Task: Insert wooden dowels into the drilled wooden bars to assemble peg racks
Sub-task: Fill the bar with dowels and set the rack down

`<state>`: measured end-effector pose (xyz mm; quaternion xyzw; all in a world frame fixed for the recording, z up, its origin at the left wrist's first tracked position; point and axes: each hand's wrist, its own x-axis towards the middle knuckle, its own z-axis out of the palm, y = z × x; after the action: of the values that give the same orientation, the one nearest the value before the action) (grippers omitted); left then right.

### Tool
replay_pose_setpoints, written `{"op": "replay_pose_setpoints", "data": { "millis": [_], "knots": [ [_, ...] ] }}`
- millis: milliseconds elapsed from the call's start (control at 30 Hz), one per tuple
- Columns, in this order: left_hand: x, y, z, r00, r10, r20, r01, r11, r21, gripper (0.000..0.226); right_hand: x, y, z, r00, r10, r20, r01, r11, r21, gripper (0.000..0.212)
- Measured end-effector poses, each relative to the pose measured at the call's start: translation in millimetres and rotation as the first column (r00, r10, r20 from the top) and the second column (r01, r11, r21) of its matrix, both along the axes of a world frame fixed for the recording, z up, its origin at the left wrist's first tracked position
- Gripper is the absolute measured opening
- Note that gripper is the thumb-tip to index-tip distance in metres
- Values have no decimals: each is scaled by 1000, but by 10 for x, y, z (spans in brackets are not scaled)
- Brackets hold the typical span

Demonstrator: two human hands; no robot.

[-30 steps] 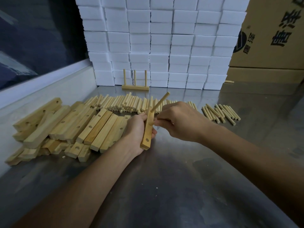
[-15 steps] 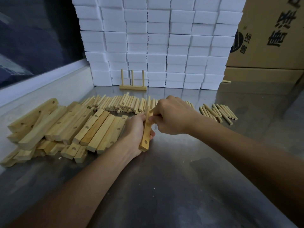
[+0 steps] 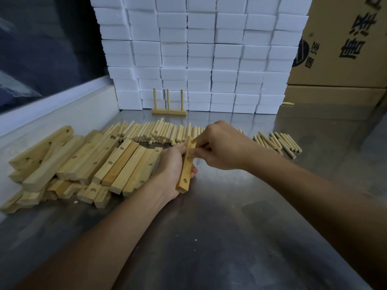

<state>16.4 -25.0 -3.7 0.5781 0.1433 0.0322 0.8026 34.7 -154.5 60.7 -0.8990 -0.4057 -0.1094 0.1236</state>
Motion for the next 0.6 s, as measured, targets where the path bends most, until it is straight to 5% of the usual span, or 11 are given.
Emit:
{"op": "replay_pose_setpoints", "data": {
  "millis": [433, 600],
  "knots": [
    [-28, 27, 53, 986, -168, 17, 169, 979, -114, 41, 114, -101, 43, 988, -134, -73, 144, 978, 150, 28],
    [7, 15, 7, 981, -192, 11, 192, 979, -74, 37, 113, -98, -12, 968, -131, -214, 178, 960, 216, 29]
  ]
}}
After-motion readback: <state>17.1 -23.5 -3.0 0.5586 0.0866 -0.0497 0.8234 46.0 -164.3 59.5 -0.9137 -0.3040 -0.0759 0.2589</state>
